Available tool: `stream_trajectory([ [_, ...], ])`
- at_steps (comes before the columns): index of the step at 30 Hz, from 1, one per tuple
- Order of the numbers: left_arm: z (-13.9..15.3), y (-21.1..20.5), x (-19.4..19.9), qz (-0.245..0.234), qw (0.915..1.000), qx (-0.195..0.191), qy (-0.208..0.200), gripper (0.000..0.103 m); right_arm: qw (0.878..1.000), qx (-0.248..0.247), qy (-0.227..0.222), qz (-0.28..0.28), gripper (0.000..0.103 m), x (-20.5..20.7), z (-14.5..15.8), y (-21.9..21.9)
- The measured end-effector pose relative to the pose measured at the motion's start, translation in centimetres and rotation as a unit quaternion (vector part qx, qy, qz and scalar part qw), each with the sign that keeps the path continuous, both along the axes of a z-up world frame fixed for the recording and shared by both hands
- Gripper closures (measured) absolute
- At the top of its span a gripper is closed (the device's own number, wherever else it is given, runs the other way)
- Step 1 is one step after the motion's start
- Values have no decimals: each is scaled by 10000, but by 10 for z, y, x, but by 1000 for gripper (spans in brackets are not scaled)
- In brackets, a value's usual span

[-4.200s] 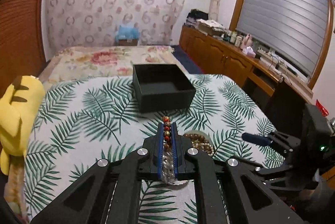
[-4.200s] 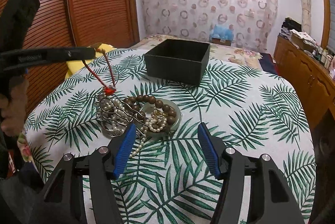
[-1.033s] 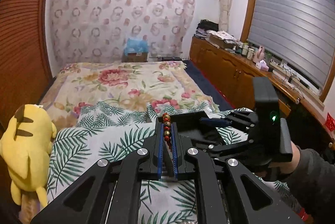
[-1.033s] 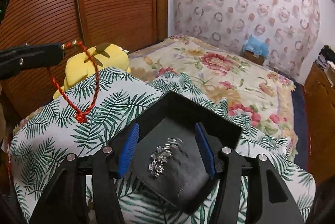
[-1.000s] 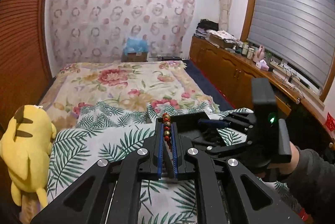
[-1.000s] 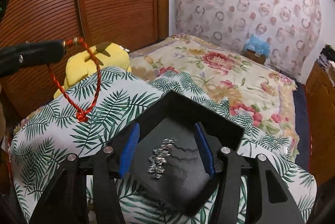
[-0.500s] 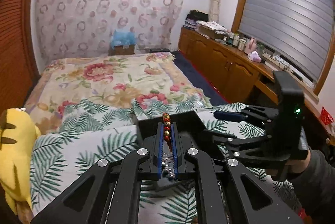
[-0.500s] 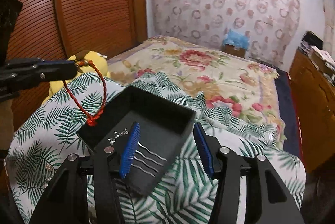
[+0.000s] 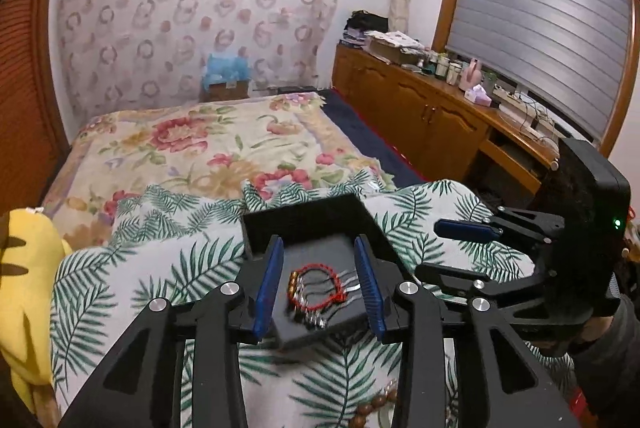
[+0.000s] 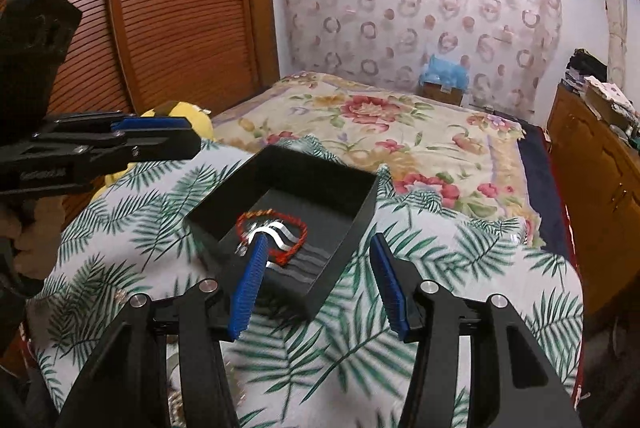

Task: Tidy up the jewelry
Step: 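Carry both items over the black box and open both tools to drop them, then return the left tool to the pile and grasp the pearl necklace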

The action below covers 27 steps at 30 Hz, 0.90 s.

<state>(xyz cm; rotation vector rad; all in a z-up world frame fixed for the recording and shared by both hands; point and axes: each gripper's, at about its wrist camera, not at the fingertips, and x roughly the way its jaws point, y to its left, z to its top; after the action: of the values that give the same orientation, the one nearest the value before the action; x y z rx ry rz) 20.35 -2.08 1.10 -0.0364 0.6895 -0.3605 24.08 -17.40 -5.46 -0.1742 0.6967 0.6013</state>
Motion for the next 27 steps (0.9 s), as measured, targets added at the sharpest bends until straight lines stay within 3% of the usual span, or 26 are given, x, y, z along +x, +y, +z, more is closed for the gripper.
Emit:
stream_trajectory([
  [7, -11, 10, -32, 92, 9999, 78, 38, 68, 9999, -21, 43, 120, 48, -35, -11, 6],
  [13, -22, 19, -62, 148, 9998, 105, 67, 68, 9998, -66, 94, 189, 57, -62, -22, 14],
  [27, -52, 27, -112, 197, 9993, 128, 291, 68, 9998, -66, 114, 163, 59, -114, -34, 12],
])
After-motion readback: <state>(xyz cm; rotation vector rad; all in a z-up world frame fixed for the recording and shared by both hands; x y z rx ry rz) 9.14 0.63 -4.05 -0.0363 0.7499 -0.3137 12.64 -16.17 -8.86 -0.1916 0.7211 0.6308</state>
